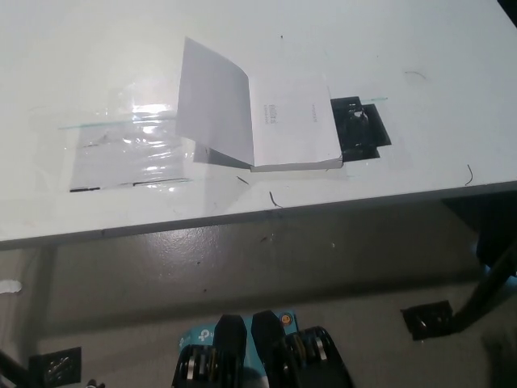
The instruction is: The robot uses its right hand to slide under the cover of the book kept in the middle of the desk and open it
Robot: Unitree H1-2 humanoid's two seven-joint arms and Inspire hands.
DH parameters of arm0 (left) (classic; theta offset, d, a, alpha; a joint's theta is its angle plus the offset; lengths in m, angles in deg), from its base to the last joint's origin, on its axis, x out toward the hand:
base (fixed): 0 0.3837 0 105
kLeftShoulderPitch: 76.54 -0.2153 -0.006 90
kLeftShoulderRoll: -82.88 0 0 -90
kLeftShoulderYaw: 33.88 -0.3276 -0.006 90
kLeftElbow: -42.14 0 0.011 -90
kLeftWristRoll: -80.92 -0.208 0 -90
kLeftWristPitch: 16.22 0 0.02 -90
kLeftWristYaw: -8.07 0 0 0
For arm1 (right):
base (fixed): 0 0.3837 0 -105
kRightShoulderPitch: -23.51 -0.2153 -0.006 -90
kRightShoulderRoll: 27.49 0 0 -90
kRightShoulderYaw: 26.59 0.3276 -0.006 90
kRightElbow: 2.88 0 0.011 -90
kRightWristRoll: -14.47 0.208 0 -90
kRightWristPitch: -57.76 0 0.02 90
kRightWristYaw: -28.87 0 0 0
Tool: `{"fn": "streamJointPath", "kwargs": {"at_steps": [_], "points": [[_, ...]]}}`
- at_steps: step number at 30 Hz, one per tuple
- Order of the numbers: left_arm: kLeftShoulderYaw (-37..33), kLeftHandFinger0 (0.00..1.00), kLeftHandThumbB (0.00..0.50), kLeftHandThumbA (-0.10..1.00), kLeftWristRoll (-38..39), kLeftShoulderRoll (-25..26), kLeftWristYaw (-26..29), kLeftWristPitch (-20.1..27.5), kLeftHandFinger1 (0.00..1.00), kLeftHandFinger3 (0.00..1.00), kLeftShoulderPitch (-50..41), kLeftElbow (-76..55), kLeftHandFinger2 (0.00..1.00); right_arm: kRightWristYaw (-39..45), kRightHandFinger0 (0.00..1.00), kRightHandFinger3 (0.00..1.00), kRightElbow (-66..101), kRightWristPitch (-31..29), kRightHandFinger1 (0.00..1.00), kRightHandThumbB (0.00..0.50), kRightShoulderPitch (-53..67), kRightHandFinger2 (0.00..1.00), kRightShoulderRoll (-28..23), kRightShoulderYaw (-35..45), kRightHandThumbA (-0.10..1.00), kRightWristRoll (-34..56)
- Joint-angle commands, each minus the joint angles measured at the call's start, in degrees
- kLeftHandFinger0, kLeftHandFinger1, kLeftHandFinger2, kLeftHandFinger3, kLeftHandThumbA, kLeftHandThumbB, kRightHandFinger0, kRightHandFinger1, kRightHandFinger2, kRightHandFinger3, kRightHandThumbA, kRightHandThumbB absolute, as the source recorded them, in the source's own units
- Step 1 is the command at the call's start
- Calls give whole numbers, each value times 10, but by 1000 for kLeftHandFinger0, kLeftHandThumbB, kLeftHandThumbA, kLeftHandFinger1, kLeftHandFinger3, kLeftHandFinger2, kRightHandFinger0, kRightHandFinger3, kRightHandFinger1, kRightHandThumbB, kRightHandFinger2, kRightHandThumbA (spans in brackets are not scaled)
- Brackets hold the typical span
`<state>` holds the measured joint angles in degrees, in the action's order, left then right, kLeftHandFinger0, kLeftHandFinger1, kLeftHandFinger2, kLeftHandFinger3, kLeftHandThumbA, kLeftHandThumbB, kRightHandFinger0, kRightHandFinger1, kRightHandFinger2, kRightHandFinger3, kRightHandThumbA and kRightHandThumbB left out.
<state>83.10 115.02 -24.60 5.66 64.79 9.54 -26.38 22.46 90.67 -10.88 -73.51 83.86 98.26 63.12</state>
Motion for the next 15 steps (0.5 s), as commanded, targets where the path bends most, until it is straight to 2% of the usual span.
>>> {"fn": "streamJointPath", "kwargs": {"at_steps": [1, 3, 4, 5, 7, 8, 9, 12, 15], "points": [[3, 773, 152, 930, 11, 0, -16, 17, 754, 901, -6, -11, 815, 55, 769, 1000, -43, -65, 747, 168, 15, 781, 23, 2, 1000, 26], [1, 790, 146, 957, 11, 1, -20, 16, 763, 913, -8, -13, 812, 65, 786, 1000, -61, -81, 760, 158, 19, 796, 27, -1, 1000, 21], [2, 792, 161, 937, 13, 1, -23, 21, 746, 908, -5, -6, 798, 73, 862, 1000, -102, -104, 796, 163, 23, 836, 37, -5, 1000, 3], [3, 789, 163, 925, 14, 1, -22, 21, 740, 900, -4, -4, 793, 79, 891, 1000, -122, -110, 831, 162, 27, 878, 41, -8, 1000, 1], [3, 793, 169, 925, 15, 2, -22, 19, 754, 898, -2, -3, 811, 79, 925, 1000, -142, -119, 833, 171, 27, 875, 47, -8, 1000, 2], [4, 789, 162, 926, 18, 2, -24, 17, 771, 908, -2, -3, 838, 76, 914, 1000, -154, -118, 821, 179, 28, 867, 49, -7, 1000, 3], [2, 799, 156, 952, 16, 2, -25, 18, 785, 926, -3, -6, 861, 66, 854, 1000, -161, -116, 804, 181, 26, 849, 52, -7, 1000, 2], [-2, 806, 150, 964, 14, 3, -27, 19, 800, 945, -5, -12, 875, 73, 847, 1000, -194, -130, 844, 170, 24, 873, 55, -9, 1000, 5], [0, 807, 153, 942, 15, 3, -28, 21, 793, 929, -3, -10, 867, 80, 863, 1000, -233, -148, 844, 174, 21, 844, 55, -17, 1000, -8]]}}
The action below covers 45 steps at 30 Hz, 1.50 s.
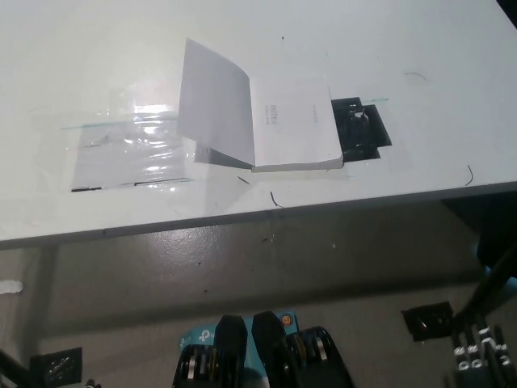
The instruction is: The robot uses its right hand to slide under the cover of the book kept in the middle of the desk and open it
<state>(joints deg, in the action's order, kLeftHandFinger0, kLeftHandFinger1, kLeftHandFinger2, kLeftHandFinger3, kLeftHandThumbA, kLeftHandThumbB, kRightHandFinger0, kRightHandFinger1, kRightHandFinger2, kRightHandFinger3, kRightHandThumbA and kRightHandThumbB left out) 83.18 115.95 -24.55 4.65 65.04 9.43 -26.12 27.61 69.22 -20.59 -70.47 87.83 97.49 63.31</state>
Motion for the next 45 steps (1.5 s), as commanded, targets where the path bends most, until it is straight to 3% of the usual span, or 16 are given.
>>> {"fn": "streamJointPath", "kwargs": {"at_steps": [1, 8, 11, 15, 18, 21, 25, 38, 45], "points": [[-1, 797, 161, 936, 5, 2, -15, 18, 782, 918, 0, -12, 856, 26, 863, 1000, -19, -52, 836, 158, -9, 835, 17, -12, 1000, -12], [0, 820, 160, 948, 7, 1, -14, 13, 804, 934, 0, -15, 874, 27, 863, 1000, -41, -62, 829, 141, -5, 796, 18, -28, 1000, -18], [0, 829, 152, 947, 4, -2, -6, 11, 810, 950, -2, -19, 870, 29, 914, 1000, -47, -66, 842, 134, 1, 814, 21, -37, 1000, -25], [-2, 833, 149, 963, 4, 1, -11, 11, 810, 959, -3, -17, 887, 30, 858, 1000, -54, -77, 804, 154, 3, 766, 20, -49, 1000, -35], [0, 830, 142, 960, 9, 3, -15, 11, 816, 964, 0, -14, 897, 25, 882, 1000, -50, -73, 809, 145, 1, 794, 20, -56, 1000, -36], [-1, 827, 142, 952, 5, 2, -13, 12, 816, 948, 0, -17, 894, 36, 914, 1000, -50, -71, 840, 135, 4, 883, 18, -61, 1000, -32], [-1, 843, 146, 957, 5, 0, -13, 13, 824, 949, 1, -14, 881, 30, 888, 1000, -48, -69, 815, 137, 4, 822, 15, -63, 1000, -33], [-1, 852, 160, 954, 9, 2, -20, 11, 832, 993, 4, -9, 904, 28, 868, 1000, -48, -60, 851, 141, 1, 876, 8, -71, 1000, -32], [-1, 863, 145, 978, 7, 2, -16, 9, 837, 996, 1, -15, 905, 27, 932, 1000, -48, -60, 869, 138, 4, 887, 10, -69, 1000, -26]]}}
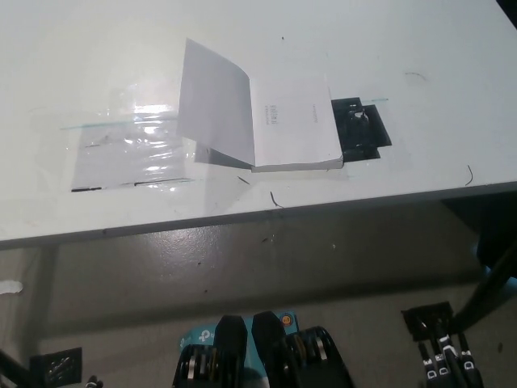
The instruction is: The robot uses its right hand to slide under the cover of the book kept in the middle of the desk and open it
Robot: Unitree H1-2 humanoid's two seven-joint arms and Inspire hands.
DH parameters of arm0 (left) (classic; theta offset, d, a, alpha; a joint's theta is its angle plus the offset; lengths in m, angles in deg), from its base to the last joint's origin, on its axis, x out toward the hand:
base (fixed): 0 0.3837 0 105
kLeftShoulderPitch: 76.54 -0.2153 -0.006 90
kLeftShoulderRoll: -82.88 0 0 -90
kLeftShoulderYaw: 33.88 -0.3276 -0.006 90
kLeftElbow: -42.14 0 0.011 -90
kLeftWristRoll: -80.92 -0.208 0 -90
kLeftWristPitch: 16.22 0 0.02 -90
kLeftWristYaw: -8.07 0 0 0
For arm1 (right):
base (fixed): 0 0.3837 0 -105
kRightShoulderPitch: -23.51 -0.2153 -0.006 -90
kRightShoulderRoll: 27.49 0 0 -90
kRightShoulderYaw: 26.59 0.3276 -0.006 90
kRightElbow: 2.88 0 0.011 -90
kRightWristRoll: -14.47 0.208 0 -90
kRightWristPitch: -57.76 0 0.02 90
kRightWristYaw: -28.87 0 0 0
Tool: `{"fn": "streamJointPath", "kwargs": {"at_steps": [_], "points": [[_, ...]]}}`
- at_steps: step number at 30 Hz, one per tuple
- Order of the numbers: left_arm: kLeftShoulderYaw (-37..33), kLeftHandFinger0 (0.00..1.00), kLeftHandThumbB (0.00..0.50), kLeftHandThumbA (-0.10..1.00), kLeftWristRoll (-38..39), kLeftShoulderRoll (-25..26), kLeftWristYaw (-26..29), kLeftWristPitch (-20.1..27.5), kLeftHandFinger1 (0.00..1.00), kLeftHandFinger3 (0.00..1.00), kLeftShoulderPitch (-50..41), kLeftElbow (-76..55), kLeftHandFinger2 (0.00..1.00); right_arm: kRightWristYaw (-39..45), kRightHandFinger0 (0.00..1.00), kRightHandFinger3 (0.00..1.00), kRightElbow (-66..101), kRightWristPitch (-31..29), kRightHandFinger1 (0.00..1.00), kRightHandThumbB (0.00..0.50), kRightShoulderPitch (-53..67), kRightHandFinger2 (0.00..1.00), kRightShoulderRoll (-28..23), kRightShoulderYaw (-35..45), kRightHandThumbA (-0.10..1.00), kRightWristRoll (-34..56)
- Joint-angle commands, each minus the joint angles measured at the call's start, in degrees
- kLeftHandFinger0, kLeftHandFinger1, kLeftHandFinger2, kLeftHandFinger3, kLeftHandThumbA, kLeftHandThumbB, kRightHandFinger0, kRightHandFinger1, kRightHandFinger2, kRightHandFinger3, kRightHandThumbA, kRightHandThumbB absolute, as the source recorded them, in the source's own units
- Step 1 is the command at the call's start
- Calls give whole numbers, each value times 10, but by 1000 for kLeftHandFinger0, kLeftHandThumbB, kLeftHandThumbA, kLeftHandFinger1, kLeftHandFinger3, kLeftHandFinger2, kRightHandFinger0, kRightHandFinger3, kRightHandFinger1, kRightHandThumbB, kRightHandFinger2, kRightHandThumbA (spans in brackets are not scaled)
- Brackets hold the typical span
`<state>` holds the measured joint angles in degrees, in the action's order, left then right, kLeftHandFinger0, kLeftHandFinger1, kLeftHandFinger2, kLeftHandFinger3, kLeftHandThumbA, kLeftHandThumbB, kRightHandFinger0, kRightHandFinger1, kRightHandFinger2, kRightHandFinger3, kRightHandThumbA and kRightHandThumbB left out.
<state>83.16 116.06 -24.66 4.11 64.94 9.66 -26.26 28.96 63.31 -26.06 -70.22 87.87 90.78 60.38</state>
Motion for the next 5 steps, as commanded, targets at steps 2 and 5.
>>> {"fn": "streamJointPath", "kwargs": {"at_steps": [2, 5], "points": [[1, 857, 139, 972, 9, 2, -11, 10, 828, 987, 0, -12, 894, 20, 913, 1000, 12, -4, 871, 149, 3, 893, 9, -2, 1000, 7], [0, 857, 135, 979, 9, 7, -20, 14, 827, 994, -3, -7, 894, 23, 909, 1000, 8, -7, 867, 156, 5, 892, 11, -3, 1000, 6]]}}
